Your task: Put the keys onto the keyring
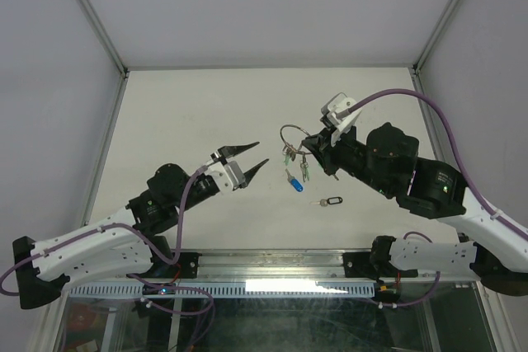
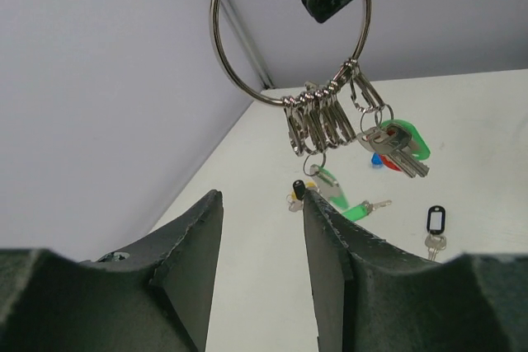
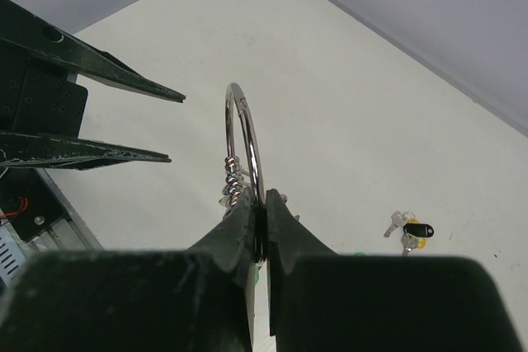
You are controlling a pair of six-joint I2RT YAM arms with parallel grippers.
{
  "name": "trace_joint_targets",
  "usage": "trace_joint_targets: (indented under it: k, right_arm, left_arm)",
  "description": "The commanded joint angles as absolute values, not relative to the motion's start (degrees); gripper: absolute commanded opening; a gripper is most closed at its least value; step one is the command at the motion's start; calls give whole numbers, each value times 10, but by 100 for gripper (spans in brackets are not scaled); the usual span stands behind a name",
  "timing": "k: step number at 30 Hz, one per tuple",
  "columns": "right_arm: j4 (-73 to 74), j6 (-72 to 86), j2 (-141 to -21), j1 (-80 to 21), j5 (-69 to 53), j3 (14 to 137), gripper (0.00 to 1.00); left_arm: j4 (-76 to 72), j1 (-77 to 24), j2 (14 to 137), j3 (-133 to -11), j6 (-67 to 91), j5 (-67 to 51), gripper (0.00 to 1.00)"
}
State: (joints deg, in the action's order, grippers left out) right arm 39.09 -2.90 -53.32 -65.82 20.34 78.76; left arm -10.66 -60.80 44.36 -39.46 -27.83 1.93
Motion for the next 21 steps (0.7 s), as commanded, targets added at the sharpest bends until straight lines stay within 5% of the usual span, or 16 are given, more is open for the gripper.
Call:
trace_joint_targets:
  k: [1,21]
  right_arm:
    - [367,-20,-521,-657,215,814,0]
    - [351,-9,-512,-657,205,803,0]
  left_arm:
    - [-189,-621,455,-389,-284,29,42]
    - [-244,-652,519,-397,-289,55,37]
